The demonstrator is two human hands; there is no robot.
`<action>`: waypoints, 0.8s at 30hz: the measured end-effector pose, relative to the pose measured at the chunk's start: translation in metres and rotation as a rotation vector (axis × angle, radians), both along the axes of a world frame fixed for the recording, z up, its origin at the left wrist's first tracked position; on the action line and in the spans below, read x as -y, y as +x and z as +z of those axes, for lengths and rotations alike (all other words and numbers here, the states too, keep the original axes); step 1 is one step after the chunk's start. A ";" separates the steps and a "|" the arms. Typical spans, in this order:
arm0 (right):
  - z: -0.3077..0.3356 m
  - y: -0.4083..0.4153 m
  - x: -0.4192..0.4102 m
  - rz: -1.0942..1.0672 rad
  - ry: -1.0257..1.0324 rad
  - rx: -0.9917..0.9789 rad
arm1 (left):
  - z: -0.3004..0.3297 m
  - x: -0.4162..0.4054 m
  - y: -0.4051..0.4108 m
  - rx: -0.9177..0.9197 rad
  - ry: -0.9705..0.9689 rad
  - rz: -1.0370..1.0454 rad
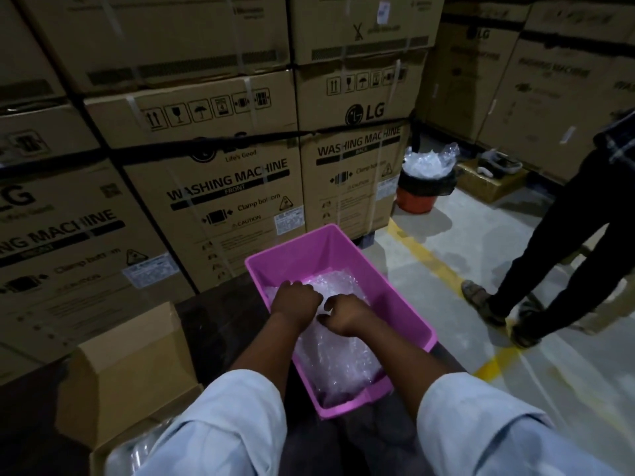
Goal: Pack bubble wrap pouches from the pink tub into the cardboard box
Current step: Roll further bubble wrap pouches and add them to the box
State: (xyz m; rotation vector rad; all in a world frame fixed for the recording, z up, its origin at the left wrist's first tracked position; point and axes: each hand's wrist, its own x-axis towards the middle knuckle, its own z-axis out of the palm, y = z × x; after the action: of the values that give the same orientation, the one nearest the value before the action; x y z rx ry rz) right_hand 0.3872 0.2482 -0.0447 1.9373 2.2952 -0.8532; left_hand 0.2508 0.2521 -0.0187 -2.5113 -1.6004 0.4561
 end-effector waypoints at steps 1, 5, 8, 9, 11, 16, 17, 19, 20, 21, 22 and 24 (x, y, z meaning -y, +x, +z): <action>-0.002 0.001 0.000 -0.018 -0.004 -0.023 | 0.001 -0.001 0.000 0.003 0.009 0.001; -0.007 0.005 -0.001 -0.092 -0.025 -0.080 | 0.003 -0.004 -0.002 0.014 0.026 0.002; -0.005 0.007 0.001 -0.157 -0.029 -0.228 | 0.006 -0.007 -0.002 0.096 0.029 0.000; -0.003 0.007 0.003 -0.165 -0.032 -0.290 | 0.007 -0.008 -0.002 0.150 0.027 0.005; 0.002 0.007 0.005 -0.152 -0.012 -0.338 | 0.012 -0.011 -0.003 0.291 0.021 0.027; 0.014 0.015 0.000 -0.148 0.248 -0.254 | 0.035 -0.024 -0.012 0.508 -0.100 0.021; 0.018 0.018 -0.001 -0.157 0.251 -0.262 | 0.040 -0.026 -0.015 0.517 -0.123 0.004; 0.026 0.026 -0.005 -0.144 0.255 -0.251 | 0.048 -0.031 -0.022 0.549 -0.140 -0.021; 0.029 0.030 -0.006 -0.129 0.272 -0.227 | 0.051 -0.033 -0.025 0.554 -0.134 -0.030; 0.033 0.034 -0.006 -0.119 0.281 -0.201 | 0.055 -0.034 -0.028 0.557 -0.123 -0.032; 0.036 0.038 -0.005 -0.107 0.291 -0.180 | 0.058 -0.034 -0.031 0.571 -0.113 -0.025; 0.044 0.044 -0.003 -0.091 0.268 -0.164 | 0.065 -0.034 -0.035 0.640 -0.102 0.010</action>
State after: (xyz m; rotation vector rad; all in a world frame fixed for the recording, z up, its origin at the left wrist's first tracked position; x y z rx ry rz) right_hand 0.4315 0.2515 -0.0006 2.1667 2.5489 -0.7731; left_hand 0.2156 0.2861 0.0458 -2.9094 -1.8049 -0.3180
